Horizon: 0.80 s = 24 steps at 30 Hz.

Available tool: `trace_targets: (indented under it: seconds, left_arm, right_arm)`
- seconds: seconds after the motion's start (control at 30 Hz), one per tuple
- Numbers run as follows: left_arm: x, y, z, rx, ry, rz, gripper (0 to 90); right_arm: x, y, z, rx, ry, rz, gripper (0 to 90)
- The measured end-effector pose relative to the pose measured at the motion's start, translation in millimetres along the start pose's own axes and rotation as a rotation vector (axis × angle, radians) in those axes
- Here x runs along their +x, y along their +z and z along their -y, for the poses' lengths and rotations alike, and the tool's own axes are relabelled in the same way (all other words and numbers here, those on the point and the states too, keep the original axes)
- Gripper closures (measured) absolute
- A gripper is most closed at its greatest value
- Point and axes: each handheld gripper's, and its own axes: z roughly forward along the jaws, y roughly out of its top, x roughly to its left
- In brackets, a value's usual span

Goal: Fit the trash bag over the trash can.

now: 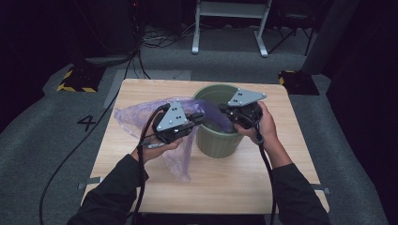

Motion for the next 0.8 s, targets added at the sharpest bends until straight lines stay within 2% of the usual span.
trace_targets:
  seconds: [0.1, 0.13, 0.17, 0.23, 0.27, 0.3, 0.37, 0.43, 0.5, 0.63, 0.7, 0.8]
  left_arm:
    - [2.0, -2.4, 0.5, -0.006, -0.013, -0.009, 75.5]
    - [2.4, -3.4, 0.8, -0.007, -0.013, 0.0, 78.0]
    - [2.1, -4.1, 1.2, -0.009, -0.009, 0.013, 84.4]
    - [0.8, -4.6, 1.0, -0.005, 0.003, 0.014, 89.5]
    - [0.7, -4.2, 0.8, 0.0, 0.009, 0.017, 89.8]
    - [0.3, -3.3, 0.7, 0.003, 0.006, 0.021, 89.8]
    - [0.1, -0.8, 0.1, 0.011, 0.012, 0.013, 89.9]
    - [0.8, 2.0, 0.0, 0.014, 0.008, 0.012, 90.0]
    - [0.7, 2.8, 0.1, 0.013, 0.005, 0.017, 90.0]
    - [1.8, 3.2, 1.9, 0.018, 0.001, 0.027, 90.0]
    - [3.1, 3.2, 2.6, 0.012, -0.003, 0.033, 90.0]
    - [4.0, 3.5, 2.7, 0.008, -0.004, 0.051, 90.0]
  right_arm:
    - [-5.0, -2.2, 6.4, 0.004, 0.022, 0.007, 90.0]
    - [-6.4, -2.4, 7.8, 0.003, 0.03, 0.004, 90.0]
    - [-7.3, -2.3, 8.6, 0.005, 0.03, 0.003, 90.0]
    - [-7.2, -3.2, 7.9, -0.003, 0.014, 0.008, 90.0]
    - [-6.1, -4.4, 6.8, -0.017, 0.0, 0.008, 81.3]
    - [-5.2, -4.9, 4.9, -0.021, -0.006, 0.008, 68.0]
    - [-1.6, -4.5, 0.9, -0.011, -0.032, 0.0, 56.3]
    - [2.5, -1.8, -3.4, -0.006, -0.056, -0.012, 40.9]
    - [5.9, 3.2, -8.0, 0.027, -0.072, -0.001, 32.0]
    - [6.4, 14.3, -16.6, 0.04, -0.087, -0.002, 28.8]
    - [5.5, 20.8, -21.0, 0.059, -0.112, -0.007, 28.4]
    - [4.0, 28.5, -27.8, 0.068, -0.137, -0.011, 30.8]
